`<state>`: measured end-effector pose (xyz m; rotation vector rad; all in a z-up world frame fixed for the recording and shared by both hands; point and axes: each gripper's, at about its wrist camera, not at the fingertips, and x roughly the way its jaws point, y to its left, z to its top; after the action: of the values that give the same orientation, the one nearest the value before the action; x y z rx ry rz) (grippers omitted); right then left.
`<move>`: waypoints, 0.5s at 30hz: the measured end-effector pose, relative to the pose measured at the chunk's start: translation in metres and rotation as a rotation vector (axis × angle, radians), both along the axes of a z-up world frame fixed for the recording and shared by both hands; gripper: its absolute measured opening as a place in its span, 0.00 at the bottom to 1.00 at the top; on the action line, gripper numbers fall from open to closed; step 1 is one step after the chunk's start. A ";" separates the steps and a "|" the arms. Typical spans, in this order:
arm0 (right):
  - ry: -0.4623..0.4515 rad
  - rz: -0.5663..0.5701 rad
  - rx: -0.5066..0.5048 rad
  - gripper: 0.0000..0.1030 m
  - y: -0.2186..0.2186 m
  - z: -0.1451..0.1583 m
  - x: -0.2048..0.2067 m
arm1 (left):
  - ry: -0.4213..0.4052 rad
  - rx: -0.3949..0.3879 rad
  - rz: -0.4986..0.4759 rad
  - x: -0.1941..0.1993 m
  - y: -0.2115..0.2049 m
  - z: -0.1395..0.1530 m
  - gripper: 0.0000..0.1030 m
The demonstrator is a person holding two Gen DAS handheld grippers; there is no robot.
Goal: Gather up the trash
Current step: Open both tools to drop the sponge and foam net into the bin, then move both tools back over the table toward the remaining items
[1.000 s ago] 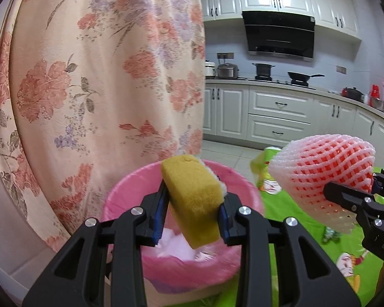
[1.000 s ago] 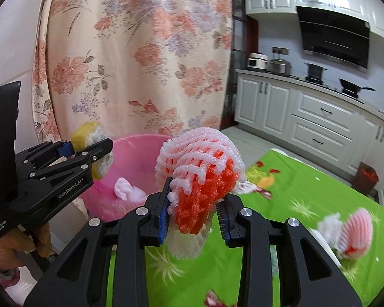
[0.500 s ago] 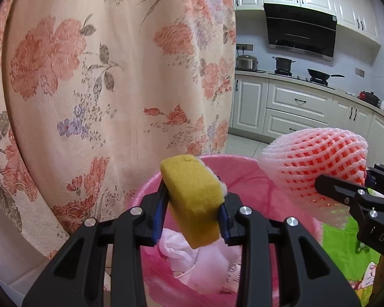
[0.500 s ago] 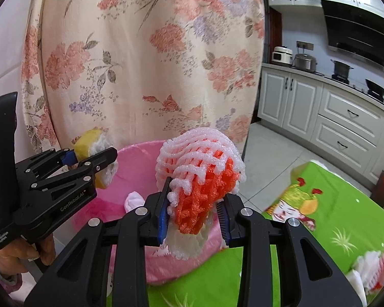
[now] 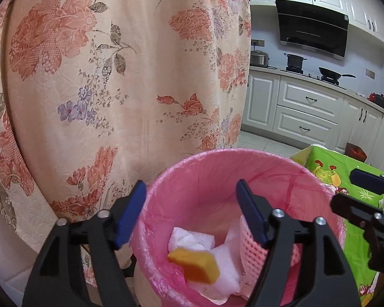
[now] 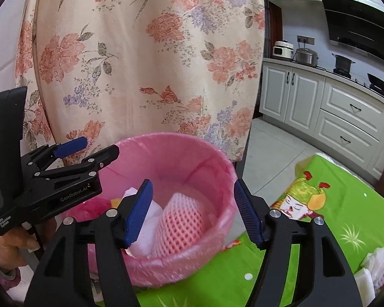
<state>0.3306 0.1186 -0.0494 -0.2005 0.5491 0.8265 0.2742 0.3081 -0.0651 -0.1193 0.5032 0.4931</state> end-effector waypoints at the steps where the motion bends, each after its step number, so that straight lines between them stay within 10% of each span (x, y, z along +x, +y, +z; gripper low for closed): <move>1: -0.002 -0.005 0.002 0.61 -0.004 0.000 -0.001 | -0.003 0.002 0.004 -0.001 -0.001 0.001 0.76; 15: -0.013 -0.142 0.008 0.63 -0.088 -0.001 -0.022 | -0.045 -0.009 0.000 -0.021 -0.056 0.010 0.95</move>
<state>0.3085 0.0305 -0.0509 -0.1574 0.5413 0.6890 0.2536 0.2516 -0.0554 -0.1392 0.4612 0.4873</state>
